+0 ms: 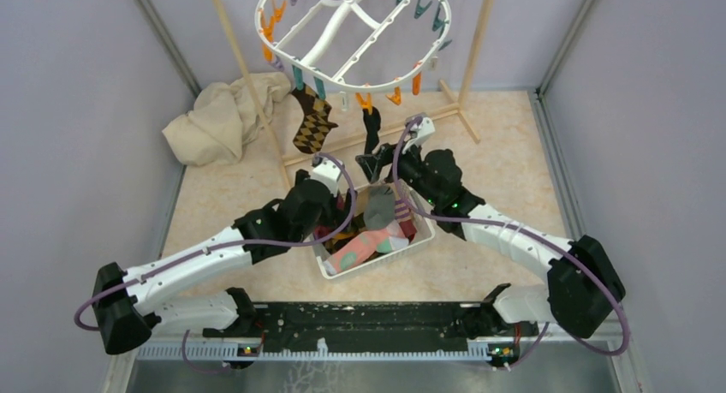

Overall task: Remove the socks clipped to the hanger
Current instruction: Remove the sock from the hanger.

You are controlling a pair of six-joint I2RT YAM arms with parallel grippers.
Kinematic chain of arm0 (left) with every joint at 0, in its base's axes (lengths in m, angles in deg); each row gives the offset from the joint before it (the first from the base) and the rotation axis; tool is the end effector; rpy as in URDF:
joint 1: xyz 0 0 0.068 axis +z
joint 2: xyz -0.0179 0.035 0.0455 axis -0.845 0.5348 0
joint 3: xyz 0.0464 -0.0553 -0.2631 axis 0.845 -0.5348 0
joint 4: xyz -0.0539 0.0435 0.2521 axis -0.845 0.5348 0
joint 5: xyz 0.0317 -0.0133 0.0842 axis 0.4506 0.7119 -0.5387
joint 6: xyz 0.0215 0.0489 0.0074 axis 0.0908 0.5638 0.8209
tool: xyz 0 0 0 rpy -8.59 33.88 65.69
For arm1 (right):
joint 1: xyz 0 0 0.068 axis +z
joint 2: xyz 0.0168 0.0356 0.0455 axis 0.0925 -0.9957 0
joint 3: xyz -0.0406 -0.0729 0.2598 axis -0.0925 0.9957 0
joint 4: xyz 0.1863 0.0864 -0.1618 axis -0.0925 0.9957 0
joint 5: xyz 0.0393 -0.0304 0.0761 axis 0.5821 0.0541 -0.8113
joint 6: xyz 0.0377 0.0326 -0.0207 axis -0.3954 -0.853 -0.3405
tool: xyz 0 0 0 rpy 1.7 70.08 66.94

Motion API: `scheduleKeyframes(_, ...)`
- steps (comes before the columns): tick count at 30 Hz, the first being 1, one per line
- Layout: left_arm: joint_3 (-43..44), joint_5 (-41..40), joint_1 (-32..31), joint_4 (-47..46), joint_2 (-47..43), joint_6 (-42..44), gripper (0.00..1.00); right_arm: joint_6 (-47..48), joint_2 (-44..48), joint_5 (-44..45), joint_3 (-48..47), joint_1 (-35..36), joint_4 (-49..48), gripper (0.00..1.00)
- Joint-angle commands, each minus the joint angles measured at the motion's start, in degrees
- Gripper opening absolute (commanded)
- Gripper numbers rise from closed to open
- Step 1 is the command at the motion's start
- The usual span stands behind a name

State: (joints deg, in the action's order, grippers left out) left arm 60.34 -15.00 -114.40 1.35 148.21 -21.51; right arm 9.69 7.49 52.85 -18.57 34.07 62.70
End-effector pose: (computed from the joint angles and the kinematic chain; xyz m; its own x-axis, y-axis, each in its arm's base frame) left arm 0.1466 -0.1931 0.2946 -0.4115 0.2191 -0.8847 0.4292 0.9029 0.0240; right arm 0.2266 0.1871 0.3029 -0.2485 0.2654 -0.9315 -0.6058 0.7078 0.3633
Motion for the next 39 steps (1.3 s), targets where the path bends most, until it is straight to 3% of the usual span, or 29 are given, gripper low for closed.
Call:
scheduleKeyframes(1,0.0,-0.7,0.4,-1.1,-1.6,0.1,0.99,-0.9,-1.8,6.2,-1.7,3.2,-7.6,0.81)
scheduleKeyframes(5,0.3,-0.6,0.4,-1.3,-3.0,-0.7,0.99,-3.5,-4.9,13.6,-1.9,4.6,-9.9,0.79)
scheduleKeyframes(13,1.1,1.2,0.6,-0.5,-4.4,-1.4,0.99,-6.6,-11.2,19.5,-5.9,4.8,-13.5,0.63)
scheduleKeyframes(17,0.7,1.4,0.7,-0.1,-4.9,-1.7,0.99,-6.7,-13.5,17.3,-8.2,4.8,-14.9,0.48)
scheduleKeyframes(20,0.4,1.5,0.7,0.2,-5.1,-1.9,0.99,-7.2,-13.7,15.3,-8.0,4.6,-16.6,0.30)
scheduleKeyframes(25,-0.5,2.2,0.7,-0.6,-5.5,-2.0,0.99,-7.7,-11.5,10.1,-6.7,3.8,-17.9,0.15)
scheduleKeyframes(33,-4.8,9.4,4.2,-9.7,-6.5,2.7,0.99,-17.3,-5.4,-6.1,-3.8,-1.6,-17.4,0.07)
scheduleKeyframes(39,-8.9,26.8,14.8,-21.4,-6.8,3.1,0.99,-21.2,-2.9,-13.6,-3.5,-3.8,-15.4,0.07)
